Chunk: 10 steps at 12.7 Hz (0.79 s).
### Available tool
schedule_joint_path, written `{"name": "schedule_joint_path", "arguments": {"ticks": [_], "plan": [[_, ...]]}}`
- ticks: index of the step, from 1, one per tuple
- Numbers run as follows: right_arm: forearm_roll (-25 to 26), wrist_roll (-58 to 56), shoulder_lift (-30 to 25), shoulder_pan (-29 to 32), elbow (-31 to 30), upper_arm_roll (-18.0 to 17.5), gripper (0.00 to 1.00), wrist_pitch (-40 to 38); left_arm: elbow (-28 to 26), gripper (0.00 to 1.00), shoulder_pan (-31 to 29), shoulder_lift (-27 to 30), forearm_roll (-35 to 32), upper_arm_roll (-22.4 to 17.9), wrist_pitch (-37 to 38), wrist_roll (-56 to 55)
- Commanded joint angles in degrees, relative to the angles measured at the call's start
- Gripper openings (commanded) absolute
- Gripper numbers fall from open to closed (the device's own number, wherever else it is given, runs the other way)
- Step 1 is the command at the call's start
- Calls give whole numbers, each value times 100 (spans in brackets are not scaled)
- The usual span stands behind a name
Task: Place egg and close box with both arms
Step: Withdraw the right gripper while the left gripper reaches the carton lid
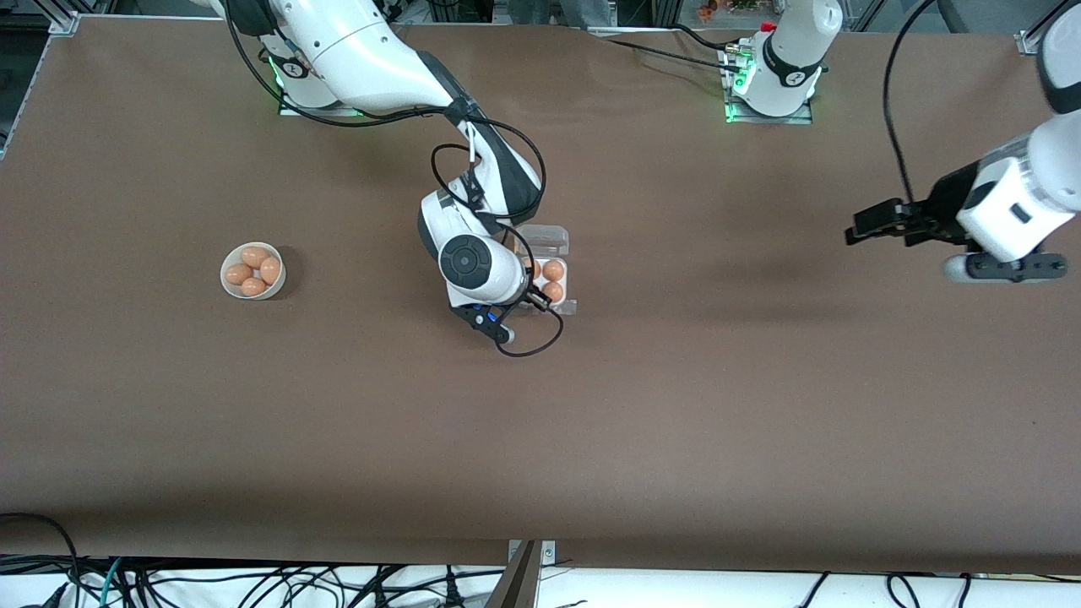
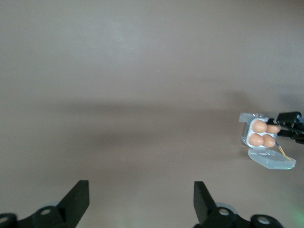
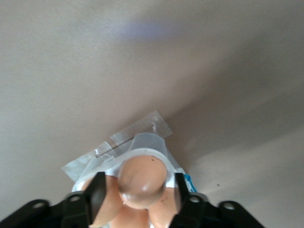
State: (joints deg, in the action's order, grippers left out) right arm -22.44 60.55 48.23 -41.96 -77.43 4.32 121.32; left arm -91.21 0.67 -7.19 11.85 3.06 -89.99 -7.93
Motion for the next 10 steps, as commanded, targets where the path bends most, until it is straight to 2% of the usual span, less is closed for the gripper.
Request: {"name": "schedule_joint_path", "arguments": {"ticks": [1,3,5,9,10], "plan": [[-50,-25,55,12,298,17,100,-3,148,66,476,-186,98,-7,148,-402],[-41,-34,29,21,369,43,100,-12,139,38,757,-292,115,-7,323,-385],[-41,-130,-24,21,422,218,100,-3,148,24,1144,-502,124,-7,560,-429],[-32,-1586,-304,231,440,411,100,-99,148,13,2031,-942,142,-7,684,-981],[-15,-1721,-366,249,405,604,100,-204,165,12,2173,-1056,246,-7,797,-1087]]}}
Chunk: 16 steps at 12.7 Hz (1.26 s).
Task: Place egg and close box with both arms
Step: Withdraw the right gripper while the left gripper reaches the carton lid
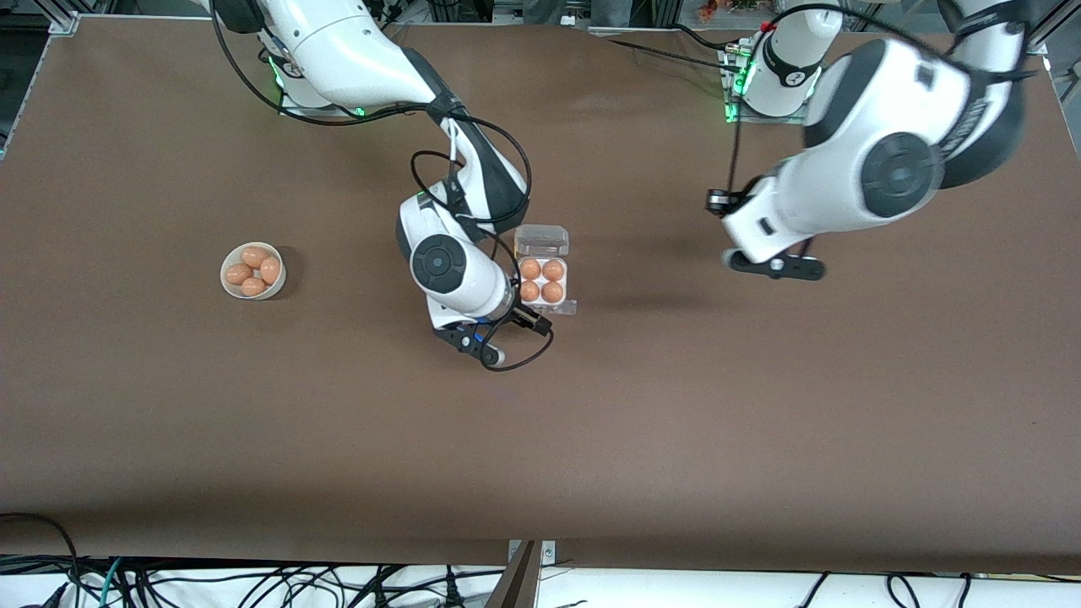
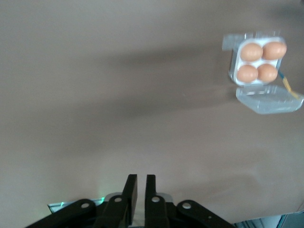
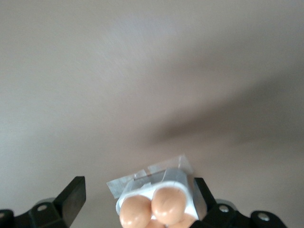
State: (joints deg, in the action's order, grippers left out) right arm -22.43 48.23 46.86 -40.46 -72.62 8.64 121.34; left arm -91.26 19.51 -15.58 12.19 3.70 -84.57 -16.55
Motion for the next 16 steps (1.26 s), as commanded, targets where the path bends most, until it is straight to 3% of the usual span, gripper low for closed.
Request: {"name": "schedule_joint_path", "arguments": {"ticks": [1,6,9,12,13,15,16], "plan": [[72,-569,-248,99,-69,347,100,-408,170,12,385,-356,458,-71,309,-391],[283,-2060,-590,117,-77,1129,100,-1402,205,11,755,-1042,1346,-71,231,-1008],[318,-2799,-836,126,-60,1542,100,-1920,599,10,1071,-1516,1672,-71,29,-1148],[677,-3354,-1344,230,-112,1667,100,-2299,873,3,1370,-1921,1717,-71,-86,-1474],[905,-3451,-1755,570,-382,1406,100,-2291,882,2,1432,-1966,1717,-80,-208,-1483],[2061,-3759,-2757,1676,-1120,73,100,-2037,891,1,1564,-2088,1726,-80,-542,-1702],[2285,-3760,-3101,1942,-1341,-185,100,-2036,908,1,1677,-2159,1717,-71,-569,-1746]]}}
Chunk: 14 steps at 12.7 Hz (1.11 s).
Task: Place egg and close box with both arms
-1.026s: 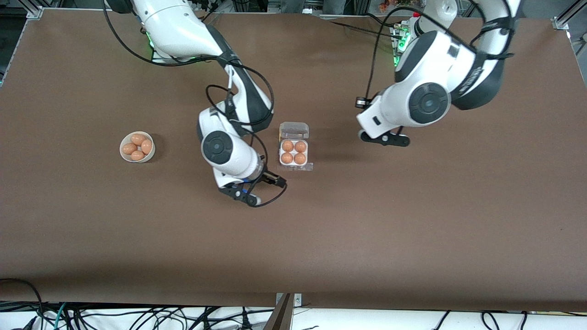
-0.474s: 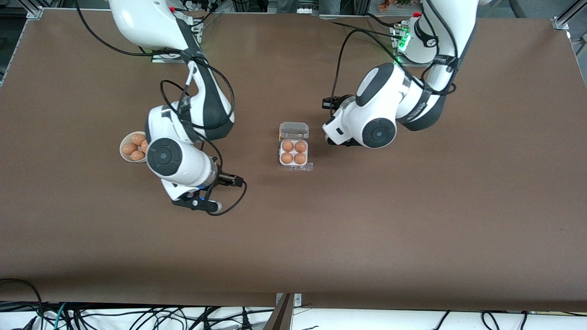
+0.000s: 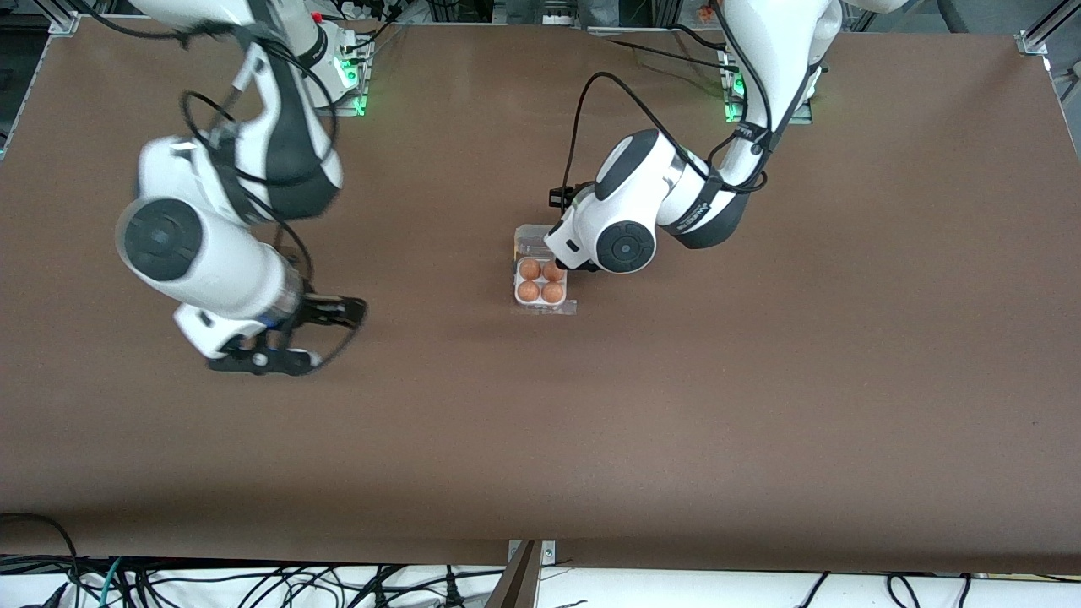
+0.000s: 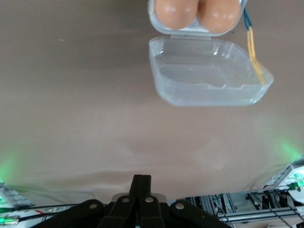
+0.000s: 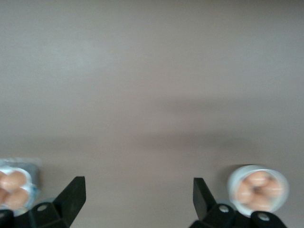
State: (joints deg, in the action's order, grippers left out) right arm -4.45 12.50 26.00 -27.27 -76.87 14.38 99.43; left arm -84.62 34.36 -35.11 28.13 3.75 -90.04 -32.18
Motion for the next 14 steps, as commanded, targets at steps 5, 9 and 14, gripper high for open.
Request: {"name": "schedule_joint_path", "arguments": {"ticks": [5,9,14], "plan": [[463,-903,-2256,2083,-1559,-1551,100,-46,235,1,606,-461,105,-85,-548,-499],[436,-1022,-2590,2436,-1699,-1674,100,-266,235,2,660,-619,52,-94,-1066,-508],[427,-960,-2547,2393,-1884,-1666,100,-21,296,4,555,-602,43,-321,-1753,-482]]}}
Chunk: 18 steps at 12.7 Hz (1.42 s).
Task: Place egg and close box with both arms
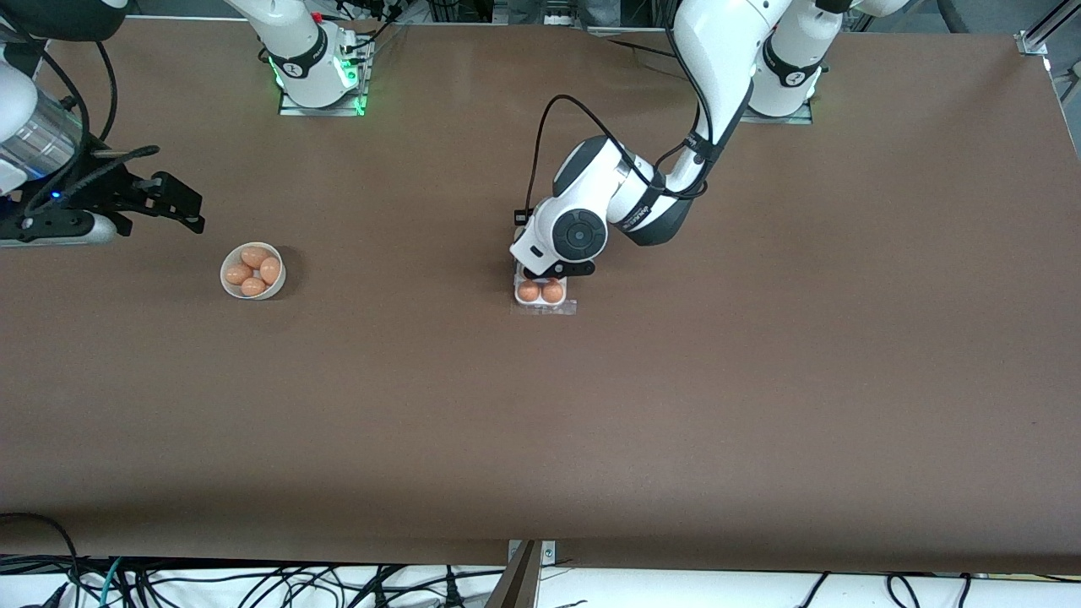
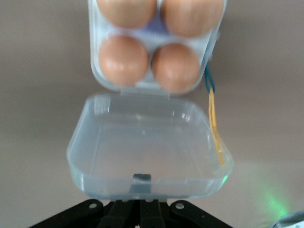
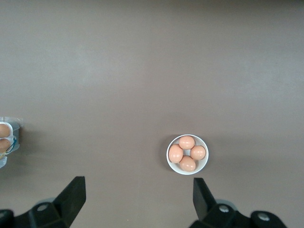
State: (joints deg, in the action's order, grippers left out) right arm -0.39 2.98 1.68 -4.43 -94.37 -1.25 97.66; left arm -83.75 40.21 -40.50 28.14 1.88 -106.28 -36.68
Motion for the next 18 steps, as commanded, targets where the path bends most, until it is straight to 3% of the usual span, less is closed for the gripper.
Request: {"name": "schedule_joint_path", "arguments": {"ticks": [1,2,6,8,10,12,13,18], "plan": [[22,-8,-116,100,-126,-103,100,183,350,6,-31,-81,34,-214,-139,-24],[22,1,-116,100,-135,-103,100,183,403,7,-91,-72,25,-319,-130,-24],[22,1,-116,100,-126,-112,100,227,421,58,-504,182,-53,-688,254,-6],[22,1,-107,100,-126,-112,100,236,491,78,-698,314,-945,-934,572,72],[22,1,-72,100,-108,-103,100,236,825,96,-873,358,-2341,-962,634,266],[22,1,-63,100,-99,-103,100,236,843,100,-953,367,-3407,-971,635,284],[22,-7,-63,100,-99,-103,100,236,878,100,-1006,367,-3620,-979,635,284],[22,-8,-63,100,-99,-103,100,236,1282,100,-1778,385,-3579,-927,617,888]]}}
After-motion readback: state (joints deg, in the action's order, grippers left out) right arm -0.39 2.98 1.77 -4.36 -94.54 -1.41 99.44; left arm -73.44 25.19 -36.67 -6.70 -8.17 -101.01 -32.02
